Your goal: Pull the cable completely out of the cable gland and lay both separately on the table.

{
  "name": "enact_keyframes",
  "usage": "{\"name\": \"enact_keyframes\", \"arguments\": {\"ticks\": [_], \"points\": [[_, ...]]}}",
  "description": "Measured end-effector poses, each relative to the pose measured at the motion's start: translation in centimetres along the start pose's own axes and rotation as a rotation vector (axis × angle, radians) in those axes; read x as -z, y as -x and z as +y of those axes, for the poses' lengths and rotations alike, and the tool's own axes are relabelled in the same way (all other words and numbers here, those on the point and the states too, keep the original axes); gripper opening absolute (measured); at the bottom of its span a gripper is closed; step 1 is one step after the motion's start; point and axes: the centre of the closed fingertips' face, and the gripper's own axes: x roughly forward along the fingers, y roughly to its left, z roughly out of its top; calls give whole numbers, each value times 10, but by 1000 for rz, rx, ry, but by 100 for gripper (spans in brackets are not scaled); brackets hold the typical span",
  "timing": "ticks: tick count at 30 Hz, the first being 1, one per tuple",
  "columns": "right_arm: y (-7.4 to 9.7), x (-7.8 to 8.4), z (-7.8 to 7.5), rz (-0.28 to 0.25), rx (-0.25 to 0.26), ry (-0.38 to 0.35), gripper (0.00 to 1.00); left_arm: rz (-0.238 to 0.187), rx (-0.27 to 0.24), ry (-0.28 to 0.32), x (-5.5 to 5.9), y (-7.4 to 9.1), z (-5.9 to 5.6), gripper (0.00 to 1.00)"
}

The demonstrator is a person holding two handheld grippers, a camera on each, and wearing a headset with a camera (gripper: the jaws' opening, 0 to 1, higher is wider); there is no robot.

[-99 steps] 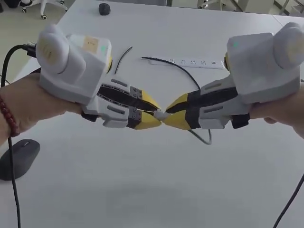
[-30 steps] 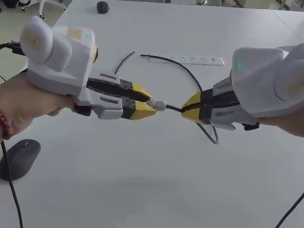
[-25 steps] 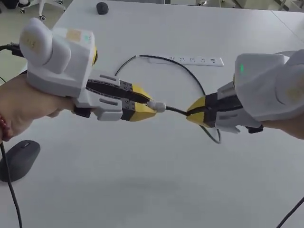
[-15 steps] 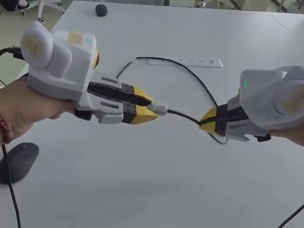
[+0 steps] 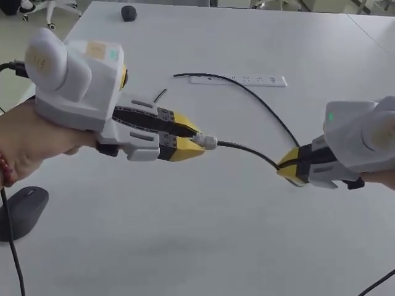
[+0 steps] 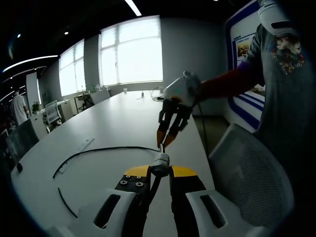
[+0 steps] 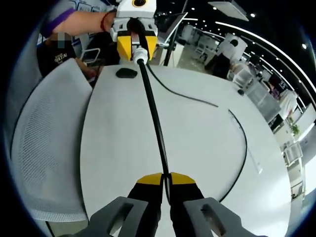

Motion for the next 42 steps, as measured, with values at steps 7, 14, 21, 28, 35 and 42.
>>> {"name": "enact_keyframes", "arguments": {"ticks": [7, 14, 21, 28, 35, 42], "points": [[-3, 13, -4, 28, -4, -26, 0, -1, 6, -3, 0, -1, -1, 16], [-7, 20, -6, 48, -5, -41, 0, 2, 9, -11, 0, -2, -1, 16], [-8, 27, -4, 64, -15, -53, 0, -1, 9, -5, 1, -1, 0, 16], [-10, 29, -3, 70, -21, -59, 0, 2, 9, -5, 3, -3, 0, 16], [-12, 31, -3, 70, -25, -72, 0, 6, 9, -8, 4, -4, 1, 16], [-13, 37, -5, 80, -27, -89, 0, 4, 8, -9, 4, -4, 2, 16]]}}
